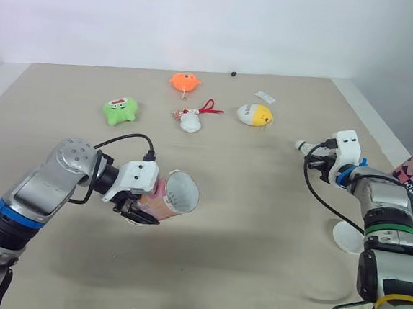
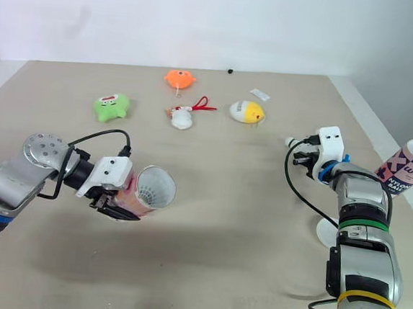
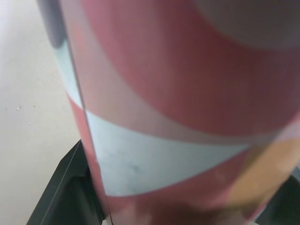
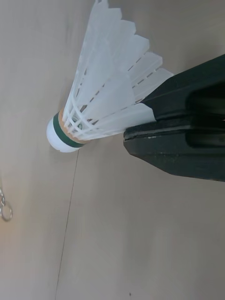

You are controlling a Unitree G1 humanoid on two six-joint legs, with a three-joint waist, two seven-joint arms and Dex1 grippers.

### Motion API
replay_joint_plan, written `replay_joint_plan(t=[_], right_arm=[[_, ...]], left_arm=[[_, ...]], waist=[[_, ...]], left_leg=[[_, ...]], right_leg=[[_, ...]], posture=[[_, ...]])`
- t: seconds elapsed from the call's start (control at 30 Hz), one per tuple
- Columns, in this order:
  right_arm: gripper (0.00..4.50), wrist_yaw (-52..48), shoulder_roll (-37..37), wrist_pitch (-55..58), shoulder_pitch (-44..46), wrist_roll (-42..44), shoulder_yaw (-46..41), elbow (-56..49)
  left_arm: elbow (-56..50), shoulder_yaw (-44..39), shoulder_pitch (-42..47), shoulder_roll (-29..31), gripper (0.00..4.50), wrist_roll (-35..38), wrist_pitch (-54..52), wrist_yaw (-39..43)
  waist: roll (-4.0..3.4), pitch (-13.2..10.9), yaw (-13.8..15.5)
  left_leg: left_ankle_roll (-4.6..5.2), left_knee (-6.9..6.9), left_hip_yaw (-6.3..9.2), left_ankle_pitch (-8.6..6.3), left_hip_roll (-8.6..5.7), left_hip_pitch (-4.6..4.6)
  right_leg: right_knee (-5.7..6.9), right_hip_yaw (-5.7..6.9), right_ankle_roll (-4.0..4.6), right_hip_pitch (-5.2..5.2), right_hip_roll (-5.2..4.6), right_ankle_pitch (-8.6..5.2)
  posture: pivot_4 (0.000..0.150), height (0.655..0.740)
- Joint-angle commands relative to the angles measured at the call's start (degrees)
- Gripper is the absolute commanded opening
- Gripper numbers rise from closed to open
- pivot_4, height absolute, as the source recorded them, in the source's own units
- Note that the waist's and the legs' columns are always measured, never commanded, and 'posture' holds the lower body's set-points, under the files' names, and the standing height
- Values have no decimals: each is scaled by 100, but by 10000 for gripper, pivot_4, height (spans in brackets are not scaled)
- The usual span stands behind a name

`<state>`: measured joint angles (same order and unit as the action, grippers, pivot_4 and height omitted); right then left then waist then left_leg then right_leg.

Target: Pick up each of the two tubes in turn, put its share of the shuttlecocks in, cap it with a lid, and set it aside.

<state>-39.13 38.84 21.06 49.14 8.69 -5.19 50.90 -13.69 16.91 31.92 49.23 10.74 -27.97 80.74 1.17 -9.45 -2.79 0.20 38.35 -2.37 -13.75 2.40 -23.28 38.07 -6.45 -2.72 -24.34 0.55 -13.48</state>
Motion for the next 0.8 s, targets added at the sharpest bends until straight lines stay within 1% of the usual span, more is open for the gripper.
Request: replay_joint_plan(t=[0.03, 0.07, 0.13, 0.17, 0.2, 0.23, 0.27, 0.33, 0.4, 0.47, 0.6, 0.73, 0.8], right_arm=[[1250, -359, 288, 26, -159, 162, -187, -858], [1250, -586, 360, 111, -318, 256, -186, -1257], [1250, -1228, 623, 497, -840, 627, -187, -2528], [1250, -1859, 938, 713, -1413, 1136, -265, -3781], [1250, -2417, 1264, 1031, -1931, 1712, -381, -4979], [1250, -2749, 1481, 1260, -2281, 2110, -482, -5770], [1250, -2918, 1664, 1437, -2536, 2411, -569, -6376], [1250, -2952, 1860, 1611, -2742, 2644, -647, -6998], [1250, -2932, 1972, 1869, -2669, 3005, -497, -7804], [1250, -2919, 2017, 1942, -2514, 3113, -243, -8237], [1250, -2912, 1885, 2198, -2008, 3429, 205, -8546], [1250, -3066, 1872, 2189, -1702, 3395, 607, -8581], [1250, -3059, 1802, 2142, -1487, 3189, 912, -8441]], left_arm=[[-116, 72, -86, 19, 30452, 61, -66, -3], [-106, 76, -82, 18, 30452, 59, -61, -6], [-89, 82, -67, 13, 30452, 57, -54, -15], [-83, 83, -63, 11, 30452, 58, -49, -20], [-80, 86, -62, 13, 30452, 61, -42, -21], [-77, 90, -60, 16, 30452, 64, -38, -22], [-76, 90, -60, 17, 30452, 69, -32, -25], [-48, 100, -41, 8, 30452, 67, -21, -26], [6, 119, -11, -13, 30452, 52, 18, -16], [69, 148, 37, -44, 30452, 35, 54, -3], [158, 190, 109, -91, 30452, 13, 108, 16], [175, 203, 131, -95, 30452, 9, 119, 25], [175, 198, 128, -84, 30452, 8, 121, 32]], waist=[[0, 0, 7], [-1, 0, 18], [-4, 0, 25], [-8, 0, 25], [-40, -9, 96], [-43, -7, 97], [-47, -4, 94], [-50, -4, 56], [-44, -6, 34], [-38, -9, 26], [-27, -14, 20], [-22, -14, 26], [-22, -14, 25]], left_leg=[[0, 0, 0, 0, 0, 0], [0, 0, 1, 0, 0, -1], [-1, -1, 5, -1, -2, -4], [0, 0, 6, -4, -2, -4], [1, -1, 9, -4, -3, -5], [2, -1, 33, -7, -17, -25], [11, -1, 30, -17, -17, -9], [17, 2, 32, -27, -15, -5], [17, 6, 33, -27, -9, 0], [15, 14, 32, -25, -9, 3], [6, 22, 24, -11, -15, 4], [1, 20, 24, -8, -24, -4], [0, 17, 26, -9, -29, -7]], right_leg=[[0, 0, 0, 0, 0, 0], [0, 0, 0, 0, 0, 0], [0, 3, -2, 0, -1, -4], [0, 3, -1, 0, -2, -5], [0, 4, -2, 0, -2, -7], [1, 12, -6, -4, -4, -22], [6, 5, -10, 2, -2, -36], [8, 4, -7, 8, 2, -41], [8, 7, -5, 15, 4, -38], [8, 8, -8, 19, 3, -28], [6, 5, 9, 19, -8, -25], [5, 5, 2, 15, -19, -30], [5, 8, -21, 13, -25, -27]], posture=[[1500, 7400], [1500, 7400], [1500, 7400], [1500, 7400], [1500, 7400], [1500, 7400], [1500, 7400], [1500, 7400], [1500, 7400], [1500, 7400], [1500, 7400], [1500, 7400], [1500, 7400]])
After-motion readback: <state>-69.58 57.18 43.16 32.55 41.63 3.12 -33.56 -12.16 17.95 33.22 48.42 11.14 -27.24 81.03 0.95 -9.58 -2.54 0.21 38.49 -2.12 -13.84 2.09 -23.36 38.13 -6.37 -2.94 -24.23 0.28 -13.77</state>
